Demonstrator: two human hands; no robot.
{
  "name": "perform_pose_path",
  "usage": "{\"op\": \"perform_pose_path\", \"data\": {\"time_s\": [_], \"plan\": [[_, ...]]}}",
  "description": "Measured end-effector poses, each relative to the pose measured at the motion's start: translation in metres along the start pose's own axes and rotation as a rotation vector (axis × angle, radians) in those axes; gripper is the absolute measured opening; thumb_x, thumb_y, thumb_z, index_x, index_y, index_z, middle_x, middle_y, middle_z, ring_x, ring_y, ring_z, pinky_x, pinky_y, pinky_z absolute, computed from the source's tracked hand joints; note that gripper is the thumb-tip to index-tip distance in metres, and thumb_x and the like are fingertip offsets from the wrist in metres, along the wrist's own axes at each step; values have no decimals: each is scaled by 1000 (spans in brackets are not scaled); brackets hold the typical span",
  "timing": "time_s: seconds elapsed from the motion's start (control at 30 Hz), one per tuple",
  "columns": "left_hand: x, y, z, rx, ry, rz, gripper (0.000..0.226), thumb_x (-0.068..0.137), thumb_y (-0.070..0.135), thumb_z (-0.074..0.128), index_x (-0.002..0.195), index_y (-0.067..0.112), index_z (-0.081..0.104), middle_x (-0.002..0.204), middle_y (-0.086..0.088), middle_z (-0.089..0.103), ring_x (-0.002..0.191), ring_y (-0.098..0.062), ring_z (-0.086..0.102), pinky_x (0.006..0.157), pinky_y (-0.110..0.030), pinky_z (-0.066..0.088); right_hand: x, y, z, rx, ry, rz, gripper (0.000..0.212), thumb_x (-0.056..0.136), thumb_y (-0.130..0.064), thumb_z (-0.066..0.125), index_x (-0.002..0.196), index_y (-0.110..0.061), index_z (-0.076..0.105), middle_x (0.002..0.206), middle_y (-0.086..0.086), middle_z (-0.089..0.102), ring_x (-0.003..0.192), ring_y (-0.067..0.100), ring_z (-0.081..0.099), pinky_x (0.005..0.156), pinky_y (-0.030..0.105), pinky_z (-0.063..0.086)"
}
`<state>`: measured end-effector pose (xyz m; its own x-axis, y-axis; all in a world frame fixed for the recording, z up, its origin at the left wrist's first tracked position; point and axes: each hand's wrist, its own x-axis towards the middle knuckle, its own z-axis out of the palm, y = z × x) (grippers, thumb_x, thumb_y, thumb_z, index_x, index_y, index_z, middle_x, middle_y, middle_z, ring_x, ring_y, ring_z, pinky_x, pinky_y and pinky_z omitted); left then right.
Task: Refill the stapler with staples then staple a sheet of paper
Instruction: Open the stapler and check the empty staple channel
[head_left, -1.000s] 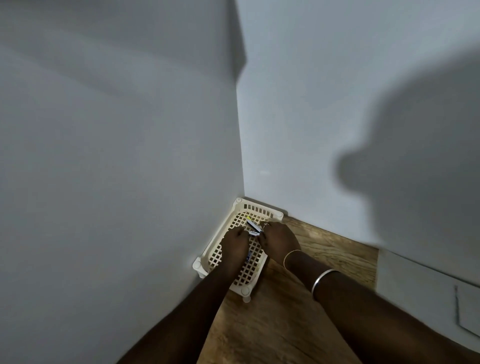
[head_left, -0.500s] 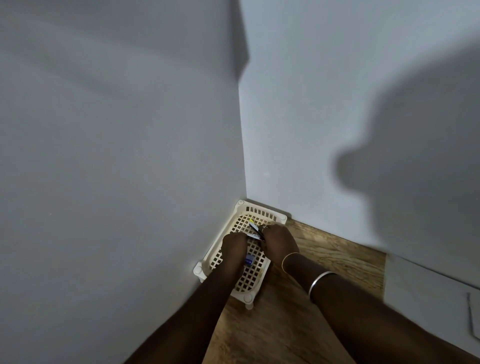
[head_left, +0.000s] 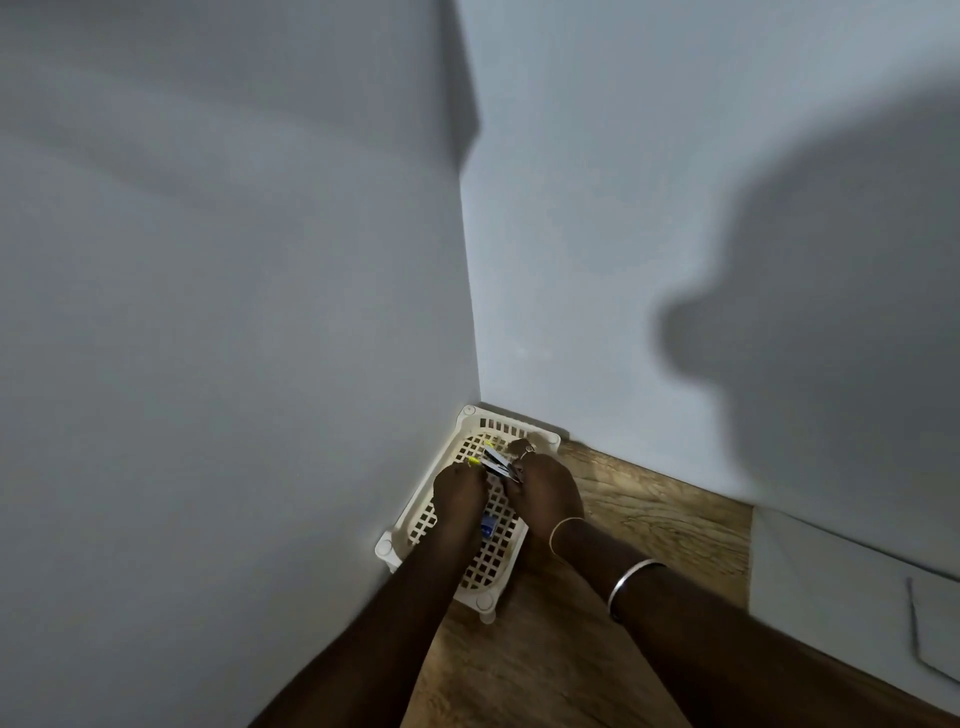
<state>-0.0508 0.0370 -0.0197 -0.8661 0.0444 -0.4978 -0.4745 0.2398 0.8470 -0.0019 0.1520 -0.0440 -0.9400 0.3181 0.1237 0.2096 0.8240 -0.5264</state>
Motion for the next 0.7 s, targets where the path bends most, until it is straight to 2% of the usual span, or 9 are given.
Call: {"op": "perform_pose_path", "data": {"time_s": [0.1, 0.2, 0.27, 0.33, 0.4, 0.47, 0.57, 0.7], "plan": [[-13, 5, 2, -195, -3, -35, 10, 90, 6, 60, 82, 5, 66, 85, -18, 64, 82, -23, 58, 74, -38, 48, -7, -1, -8, 102, 81, 28, 24, 90, -28, 64, 111, -17, 66, 95, 3, 72, 90, 23, 67, 77, 34, 54], [-30, 11, 6, -324, -116, 14, 18, 98, 12, 64, 97, -5, 71, 98, -24, 73, 89, -29, 66, 85, -41, 54, -19, -2, -21, 181, 189, 19, 23, 86, -27, 68, 108, -23, 63, 88, -2, 71, 84, 20, 67, 71, 33, 53], [-42, 17, 11, -390, -169, 22, 19, 99, 13, 66, 99, -5, 71, 105, -25, 74, 96, -33, 70, 95, -45, 55, -31, -2, -34, 223, 240, 22, 28, 83, -28, 70, 107, -32, 56, 85, -9, 68, 79, 13, 64, 67, 28, 50], [-54, 20, 17, -413, -203, 58, 23, 99, 12, 66, 102, -10, 69, 101, -26, 71, 94, -33, 67, 90, -43, 56, -43, -1, -49, 272, 279, 41, 33, 81, -32, 72, 108, -37, 53, 83, -11, 66, 76, 8, 62, 66, 23, 48], [-70, 24, 24, -435, -241, 78, 28, 98, 10, 67, 109, -16, 66, 99, -24, 70, 90, -30, 68, 79, -34, 59, -59, 3, -65, 317, 324, 53, 34, 80, -35, 73, 108, -40, 54, 85, -13, 66, 76, 3, 61, 66, 19, 48], [-84, 24, 31, -449, -299, 82, 28, 98, 9, 68, 113, -14, 67, 100, -21, 73, 87, -25, 70, 70, -27, 60, -74, 8, -81, 350, 361, 60, 33, 78, -33, 77, 106, -38, 59, 87, -14, 68, 78, 1, 62, 69, 20, 50], [-106, 25, 40, -428, -397, 94, 25, 98, 9, 67, 114, -10, 67, 100, -17, 75, 89, -24, 70, 71, -26, 59, -97, 15, -105, 435, 367, 110, 36, 75, -25, 84, 105, -31, 64, 93, -13, 71, 84, 3, 67, 74, 33, 57], [-136, 26, 52, -438, -506, 128, 11, 97, 9, 67, 102, 2, 75, 95, -11, 79, 90, -22, 74, 75, -29, 61, -123, 14, -146, 567, 395, 126, 38, 77, -24, 85, 108, -38, 68, 94, -11, 75, 86, 5, 72, 76, 36, 60]]}}
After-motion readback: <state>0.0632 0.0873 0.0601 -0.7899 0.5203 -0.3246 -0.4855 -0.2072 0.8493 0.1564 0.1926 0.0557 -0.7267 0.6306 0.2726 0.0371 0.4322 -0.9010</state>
